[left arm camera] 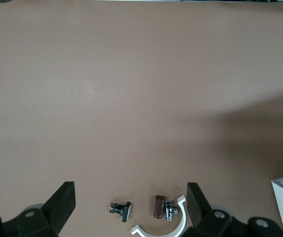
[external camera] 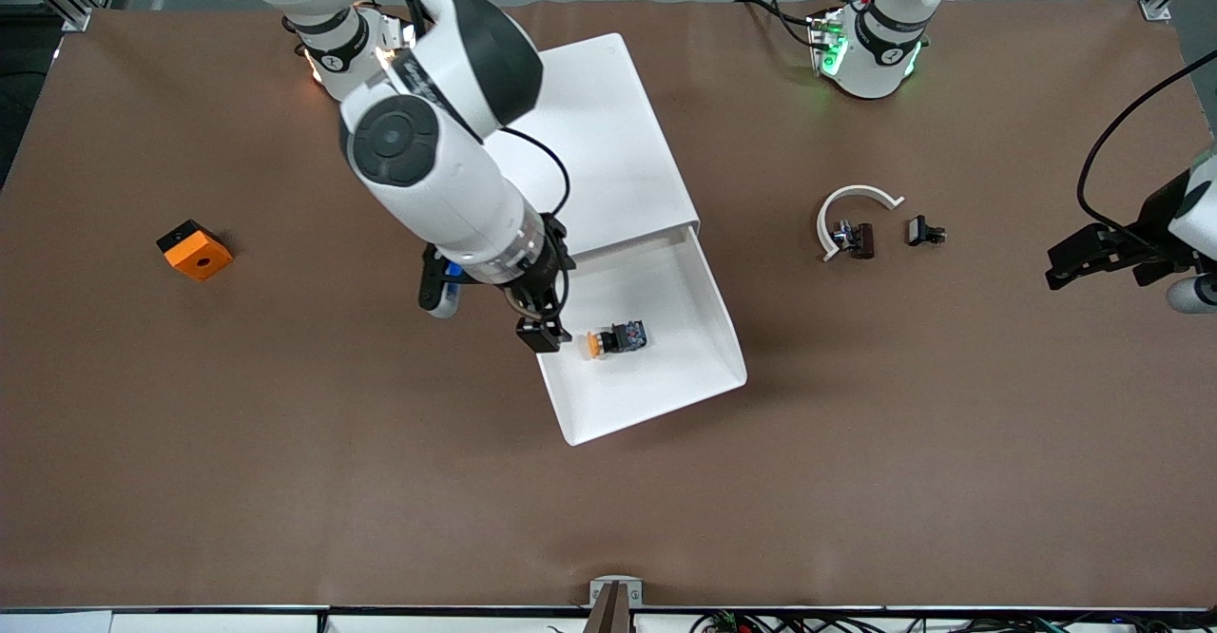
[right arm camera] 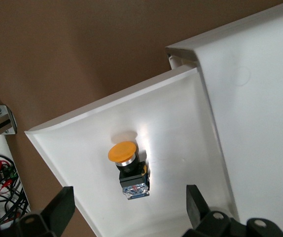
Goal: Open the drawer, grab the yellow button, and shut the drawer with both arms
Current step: 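Lower the right gripper into the drawer and grasp the orange button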
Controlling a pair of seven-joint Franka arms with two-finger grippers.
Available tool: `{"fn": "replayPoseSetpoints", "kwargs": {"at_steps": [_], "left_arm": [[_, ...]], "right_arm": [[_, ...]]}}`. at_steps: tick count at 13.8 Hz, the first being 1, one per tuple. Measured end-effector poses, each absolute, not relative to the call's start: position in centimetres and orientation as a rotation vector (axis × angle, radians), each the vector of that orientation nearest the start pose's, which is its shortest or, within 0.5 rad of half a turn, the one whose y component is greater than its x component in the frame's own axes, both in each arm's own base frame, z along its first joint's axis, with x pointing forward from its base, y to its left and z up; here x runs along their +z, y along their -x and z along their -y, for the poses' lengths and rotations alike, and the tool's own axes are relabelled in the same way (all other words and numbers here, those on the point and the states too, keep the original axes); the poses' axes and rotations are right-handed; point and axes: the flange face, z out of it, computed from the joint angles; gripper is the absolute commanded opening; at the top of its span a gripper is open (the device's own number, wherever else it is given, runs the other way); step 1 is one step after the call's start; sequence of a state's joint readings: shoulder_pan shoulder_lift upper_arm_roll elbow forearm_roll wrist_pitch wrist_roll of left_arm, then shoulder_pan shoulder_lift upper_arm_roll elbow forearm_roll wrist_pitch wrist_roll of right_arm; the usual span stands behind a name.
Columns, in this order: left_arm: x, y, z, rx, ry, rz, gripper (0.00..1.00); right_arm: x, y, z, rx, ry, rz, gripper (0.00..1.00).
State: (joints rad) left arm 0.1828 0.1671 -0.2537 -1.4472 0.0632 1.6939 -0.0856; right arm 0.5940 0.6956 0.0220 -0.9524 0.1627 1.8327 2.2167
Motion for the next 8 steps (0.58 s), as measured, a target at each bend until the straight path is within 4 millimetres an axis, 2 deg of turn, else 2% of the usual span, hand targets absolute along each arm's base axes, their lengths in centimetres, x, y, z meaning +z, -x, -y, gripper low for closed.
{"fn": "replayPoseSetpoints", "kwargs": {"at_steps": [4,6,8], "left_arm": [[60.2,-61.6,3.9,-0.148,3.116,-0.005,1.00],[60.1,-61.6,3.7,-0.147,3.106,0.004,1.00],[60.1,-61.7,3.6,-0.147,3.106,0.009,1.00]], "right_arm": [[42.8,-60.7,-50.4,0.124,2.008,-2.129,1.00],[41.5,-60.7,-51.5,0.108,2.001,-2.124,1.00],[41.5,-60.9,-51.4,0.100,1.998,-2.123,1.00]]}}
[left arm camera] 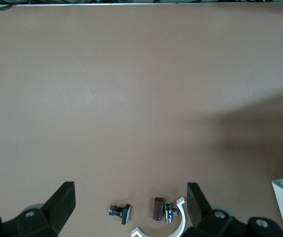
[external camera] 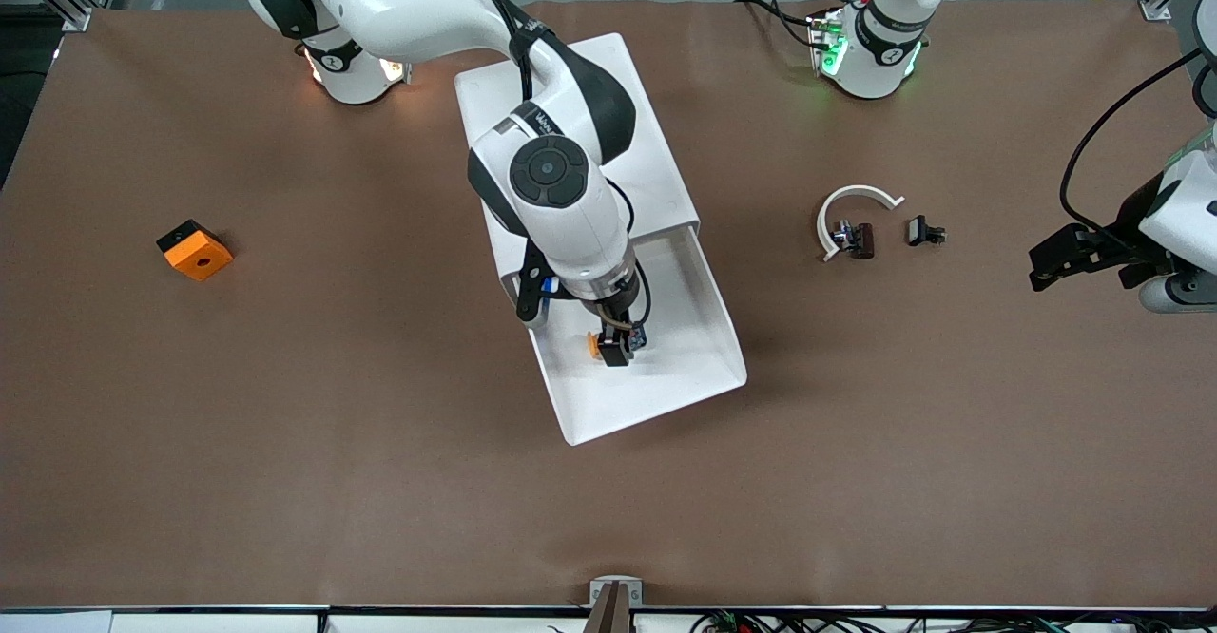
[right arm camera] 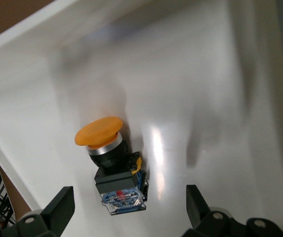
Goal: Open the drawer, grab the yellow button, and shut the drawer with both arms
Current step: 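Lower the right gripper into the drawer and grasp the orange button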
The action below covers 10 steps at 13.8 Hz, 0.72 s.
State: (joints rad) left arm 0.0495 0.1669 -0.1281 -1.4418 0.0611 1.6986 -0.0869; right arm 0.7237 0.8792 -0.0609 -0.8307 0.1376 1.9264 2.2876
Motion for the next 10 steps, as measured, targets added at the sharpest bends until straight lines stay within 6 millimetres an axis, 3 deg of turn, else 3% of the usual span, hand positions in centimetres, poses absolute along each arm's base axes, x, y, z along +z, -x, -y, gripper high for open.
{"fn": "replayPoseSetpoints", "kwargs": {"at_steps": [4,8,9,10], "left_arm": [[60.1,-61.7,3.5,-0.147,3.106,0.012,1.00],[60.1,-61.7,3.5,-0.148,3.106,0.013,1.00],[60.1,-61.7,3.5,-0.148,3.106,0.012,1.00],[60.2,-61.7,3.5,-0.148,3.106,0.012,1.00]], "right_arm": [[41.3,-61.1,-51.1,0.056,2.012,-2.122,1.00],[38.5,-61.6,-51.1,0.039,2.029,-2.140,1.00],[37.9,-61.6,-51.3,0.039,2.031,-2.141,0.72],[37.7,-61.5,-51.4,0.039,2.035,-2.141,0.01]]}}
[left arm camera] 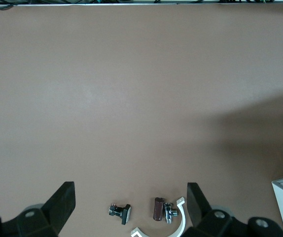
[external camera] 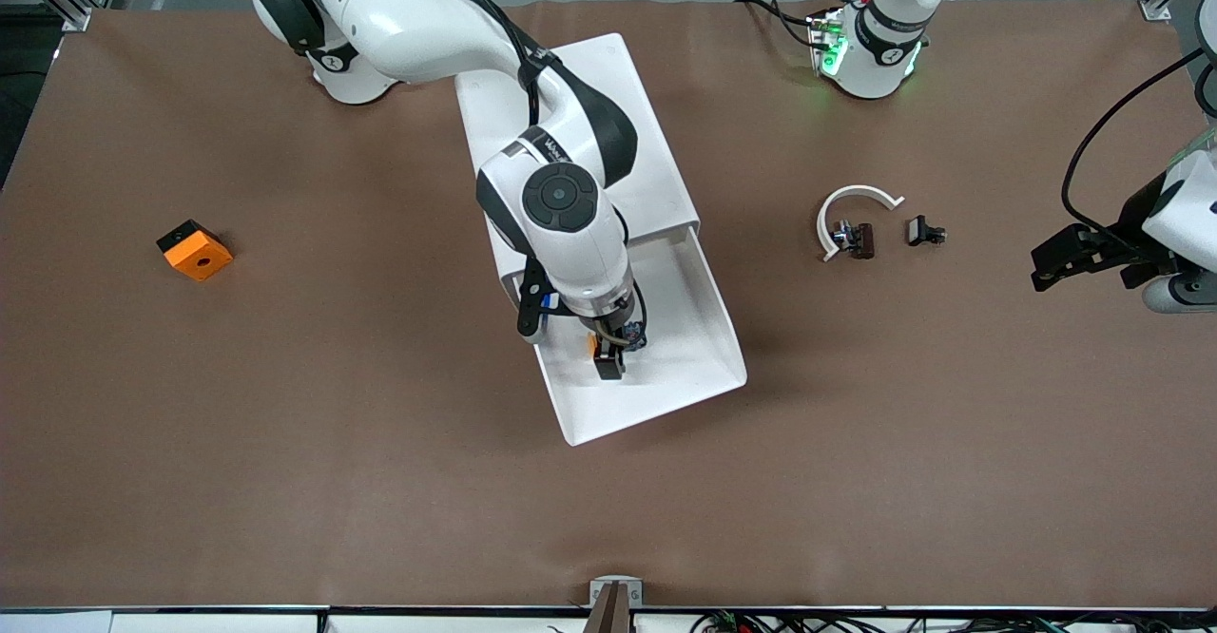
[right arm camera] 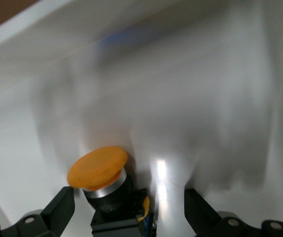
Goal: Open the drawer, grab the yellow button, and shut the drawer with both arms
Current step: 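Lower the right gripper into the drawer and grasp the orange button, then lift the orange button out of the drawer with the right gripper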
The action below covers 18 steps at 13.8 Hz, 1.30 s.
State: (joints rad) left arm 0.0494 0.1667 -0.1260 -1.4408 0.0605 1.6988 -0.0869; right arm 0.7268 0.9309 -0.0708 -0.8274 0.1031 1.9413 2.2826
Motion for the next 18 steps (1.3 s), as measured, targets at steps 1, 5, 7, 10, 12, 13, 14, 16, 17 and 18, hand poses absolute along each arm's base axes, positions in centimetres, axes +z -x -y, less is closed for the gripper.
{"fn": "replayPoseSetpoints", "kwargs": {"at_steps": [1,5,7,10,12,13,14,16,17,18], "left_arm": [[60.2,-61.7,3.5,-0.148,3.106,0.012,1.00],[60.2,-61.7,3.5,-0.154,3.106,0.012,1.00],[60.4,-61.7,3.6,-0.159,3.111,0.013,1.00],[60.5,-61.7,3.6,-0.161,3.112,0.013,1.00],[60.5,-61.7,3.6,-0.162,3.113,0.013,1.00],[60.5,-61.7,3.6,-0.163,3.113,0.013,1.00],[60.6,-61.7,3.6,-0.164,3.113,0.013,1.00],[60.6,-61.7,3.6,-0.164,3.115,0.015,1.00],[60.6,-61.7,3.5,-0.165,3.115,0.015,1.00],[60.6,-61.7,3.5,-0.165,3.116,0.015,1.00]], "right_arm": [[37.7,-61.4,-51.5,0.039,2.036,-2.138,0.00],[38.6,-61.6,-51.5,0.036,2.019,-2.122,0.00],[39.2,-61.7,-51.6,0.035,2.012,-2.113,0.00],[39.9,-61.8,-51.6,0.041,1.997,-2.100,0.00],[42.4,-62.3,-51.3,0.073,1.958,-2.071,0.00],[44.0,-62.6,-50.8,0.098,1.932,-2.057,0.00],[45.8,-63.0,-50.1,0.126,1.907,-2.047,0.00],[49.3,-63.3,-48.3,0.173,1.897,-2.038,0.00],[50.6,-63.1,-47.5,0.188,1.940,-2.014,0.00],[51.8,-62.8,-46.6,0.201,2.024,-1.961,0.00]]}}
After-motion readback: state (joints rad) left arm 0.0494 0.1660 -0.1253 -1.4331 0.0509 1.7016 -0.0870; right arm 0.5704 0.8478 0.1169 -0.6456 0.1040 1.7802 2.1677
